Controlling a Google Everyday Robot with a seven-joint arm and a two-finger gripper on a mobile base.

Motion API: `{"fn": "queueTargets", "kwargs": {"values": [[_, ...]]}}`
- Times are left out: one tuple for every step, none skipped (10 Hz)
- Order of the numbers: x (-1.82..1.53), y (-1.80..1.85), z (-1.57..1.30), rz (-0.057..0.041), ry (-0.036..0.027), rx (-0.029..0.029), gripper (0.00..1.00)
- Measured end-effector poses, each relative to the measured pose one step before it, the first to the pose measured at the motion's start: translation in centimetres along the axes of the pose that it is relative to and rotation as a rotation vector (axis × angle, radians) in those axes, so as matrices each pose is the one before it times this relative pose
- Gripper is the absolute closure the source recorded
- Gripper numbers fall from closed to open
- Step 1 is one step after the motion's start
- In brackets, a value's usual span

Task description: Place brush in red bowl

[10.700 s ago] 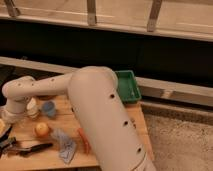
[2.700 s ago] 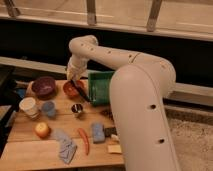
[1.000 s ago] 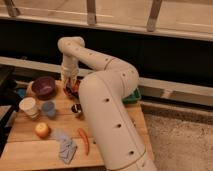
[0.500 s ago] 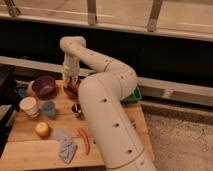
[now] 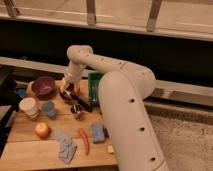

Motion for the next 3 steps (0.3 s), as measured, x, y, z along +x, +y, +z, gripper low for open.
{"fn": "queueTargets", "kwargs": {"values": [[-0.216,0.325,-0.34,-0.00783,-0.01575,-0.00427,0.2],[-0.367,0.155,-0.718,-0.00417,-0.02481,-0.00341,0.2],[-0.319,-0.112,-0.776,-0.00015,-0.02402,0.00048,0.2]]}}
